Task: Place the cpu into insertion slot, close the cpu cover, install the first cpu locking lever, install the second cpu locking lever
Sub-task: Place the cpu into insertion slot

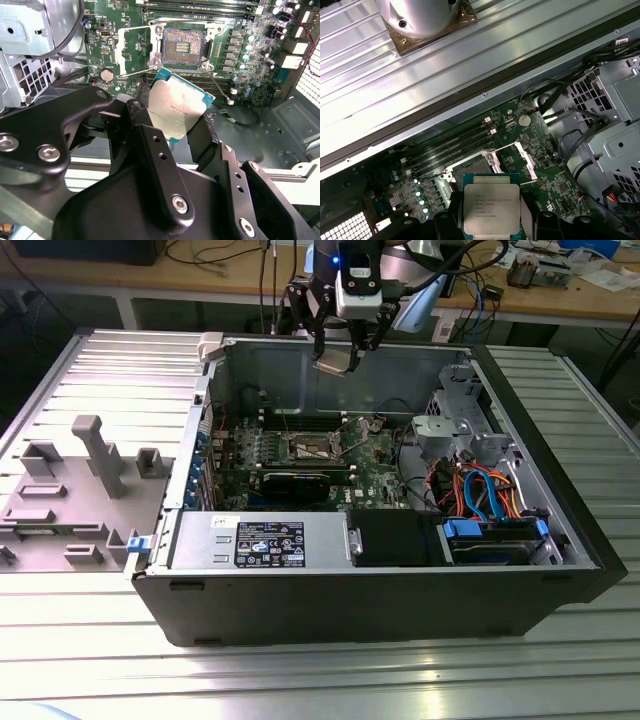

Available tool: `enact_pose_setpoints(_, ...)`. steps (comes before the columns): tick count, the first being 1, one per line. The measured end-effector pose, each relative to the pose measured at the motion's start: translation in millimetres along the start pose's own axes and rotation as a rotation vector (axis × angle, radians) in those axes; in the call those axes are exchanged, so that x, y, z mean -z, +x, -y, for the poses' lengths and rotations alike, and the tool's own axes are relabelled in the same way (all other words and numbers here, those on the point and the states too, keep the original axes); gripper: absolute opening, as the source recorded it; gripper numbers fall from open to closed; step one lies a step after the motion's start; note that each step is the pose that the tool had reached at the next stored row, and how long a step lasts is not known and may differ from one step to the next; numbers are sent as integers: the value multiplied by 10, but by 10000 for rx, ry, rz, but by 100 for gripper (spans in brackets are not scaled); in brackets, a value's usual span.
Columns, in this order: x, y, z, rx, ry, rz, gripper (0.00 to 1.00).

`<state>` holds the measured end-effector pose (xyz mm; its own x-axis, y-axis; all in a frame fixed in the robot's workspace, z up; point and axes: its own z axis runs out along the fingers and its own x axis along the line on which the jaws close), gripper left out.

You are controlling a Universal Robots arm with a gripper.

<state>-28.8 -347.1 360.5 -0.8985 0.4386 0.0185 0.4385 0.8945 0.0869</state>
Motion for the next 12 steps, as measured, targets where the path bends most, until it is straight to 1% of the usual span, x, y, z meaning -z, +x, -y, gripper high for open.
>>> enact_pose_setpoints(12, 0, 0, 0, -256, -5, 23, 54)
